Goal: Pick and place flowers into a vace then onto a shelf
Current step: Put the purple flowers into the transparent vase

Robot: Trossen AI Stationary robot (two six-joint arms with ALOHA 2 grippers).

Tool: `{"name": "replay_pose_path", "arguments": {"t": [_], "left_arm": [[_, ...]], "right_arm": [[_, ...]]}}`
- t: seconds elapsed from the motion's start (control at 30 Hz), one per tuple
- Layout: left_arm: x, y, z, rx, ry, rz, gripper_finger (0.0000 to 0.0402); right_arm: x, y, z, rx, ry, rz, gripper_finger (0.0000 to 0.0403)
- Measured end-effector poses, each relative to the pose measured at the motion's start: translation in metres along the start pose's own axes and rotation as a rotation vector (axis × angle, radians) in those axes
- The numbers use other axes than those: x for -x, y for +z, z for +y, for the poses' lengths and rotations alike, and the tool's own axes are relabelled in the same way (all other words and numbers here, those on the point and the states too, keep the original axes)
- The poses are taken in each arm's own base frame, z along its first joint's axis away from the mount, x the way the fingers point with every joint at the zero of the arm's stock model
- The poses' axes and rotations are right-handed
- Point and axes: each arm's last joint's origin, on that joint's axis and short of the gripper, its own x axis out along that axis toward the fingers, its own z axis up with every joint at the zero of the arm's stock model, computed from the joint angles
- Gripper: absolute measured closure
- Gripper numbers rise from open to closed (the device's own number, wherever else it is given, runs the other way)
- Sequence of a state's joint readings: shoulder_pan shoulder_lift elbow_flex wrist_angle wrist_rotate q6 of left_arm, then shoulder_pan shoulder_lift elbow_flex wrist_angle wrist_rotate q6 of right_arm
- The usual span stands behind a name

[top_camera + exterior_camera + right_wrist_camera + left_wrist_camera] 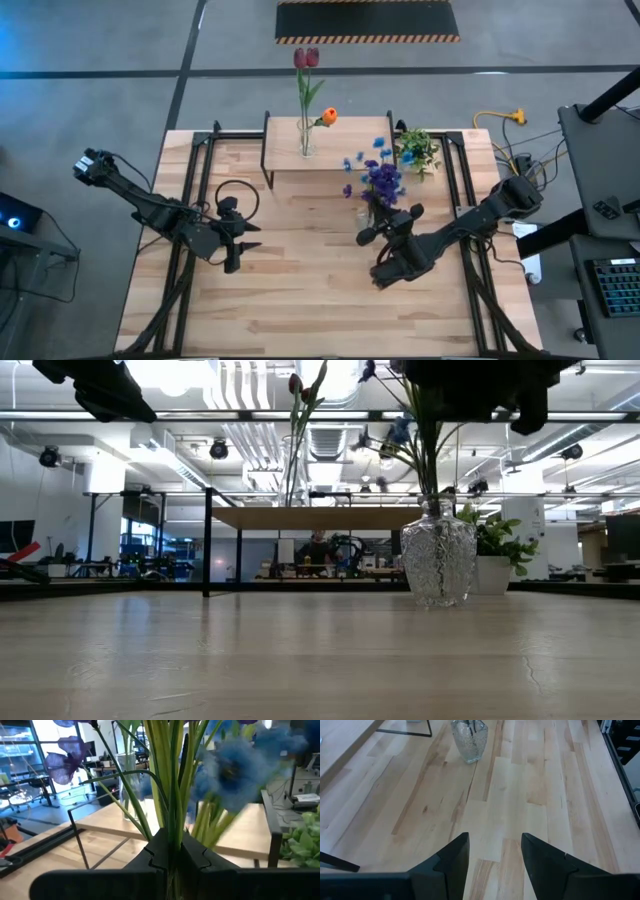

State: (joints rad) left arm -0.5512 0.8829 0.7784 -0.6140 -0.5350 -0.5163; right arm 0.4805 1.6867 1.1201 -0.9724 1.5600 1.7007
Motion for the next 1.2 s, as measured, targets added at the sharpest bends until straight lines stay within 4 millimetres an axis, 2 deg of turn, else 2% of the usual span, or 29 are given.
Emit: {"name": "replay_pose_path", "arguments": {"t": [0.33,0.67,0.93,1.2], "left_arm": [[0.000,0.000,0.000,0.000,0.000,0.001,0.0238],[0.000,0.000,0.000,0.000,0.000,0.000,0.0238],[0.000,0.000,0.000,0.001,0.000,0.000,0.0238],[0.000,0.000,0.000,0.001,0.000,0.000,0.0238]], "right_arm": [[0.005,-0.010,-0.005,0.004,0.014,0.027,0.0390],[0.006,-0.007,-0.001,0.031,0.018,0.030,0.0386],[0.010,-0.005,0.003,0.025,0.031,0.049,0.0324],[0.030,0.002,0.009,0.081,0.100,0.062,0.0287]]}}
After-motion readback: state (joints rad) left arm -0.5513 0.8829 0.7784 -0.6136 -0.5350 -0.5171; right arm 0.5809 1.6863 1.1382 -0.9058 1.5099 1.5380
